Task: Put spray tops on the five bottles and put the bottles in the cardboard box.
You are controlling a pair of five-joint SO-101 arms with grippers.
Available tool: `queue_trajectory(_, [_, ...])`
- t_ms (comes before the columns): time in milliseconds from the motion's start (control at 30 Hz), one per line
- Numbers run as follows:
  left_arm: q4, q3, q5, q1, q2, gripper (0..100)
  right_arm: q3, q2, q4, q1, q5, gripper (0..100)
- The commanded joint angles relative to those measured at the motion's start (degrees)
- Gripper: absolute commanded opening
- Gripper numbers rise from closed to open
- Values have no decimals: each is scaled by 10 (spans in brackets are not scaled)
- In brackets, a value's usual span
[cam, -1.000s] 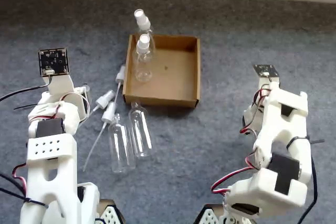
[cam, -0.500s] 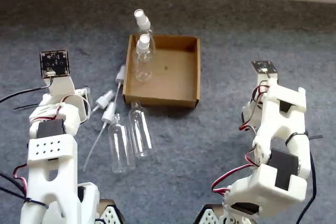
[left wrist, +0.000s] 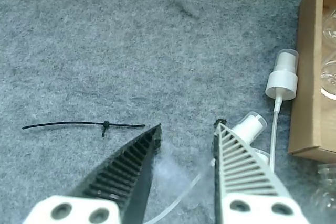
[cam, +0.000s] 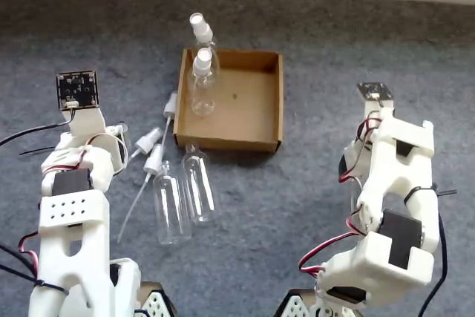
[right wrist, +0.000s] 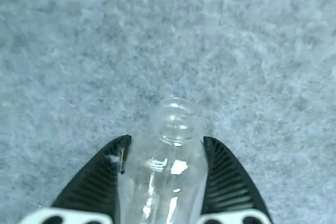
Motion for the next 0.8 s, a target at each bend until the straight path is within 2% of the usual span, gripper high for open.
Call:
queue_trajectory(0, [-4,-34,-37,-7,-1,154,-83,-7,59,-4,-2,5])
queue_trajectory(200, [97,-131,-43,-15,22,155,-202,-50,118,-18,-5,5])
queue_trajectory(267, [141,-185,-74,-13,72,157,-203,-105,124,-44,-8,5])
queue_trajectory(400, [256,-330,-131,1,224,158,-104,-250,91,-126,-35,5])
queue_trajectory(567, [385,-523,-230,31,417,167,92,-428,22,-226,-58,5])
queue_trajectory(667, [415,-607,-254,41,513,210,188,-523,-7,-262,-57,5])
queue_trajectory(767, [414,-669,-269,49,586,213,264,-617,-30,-290,-58,5])
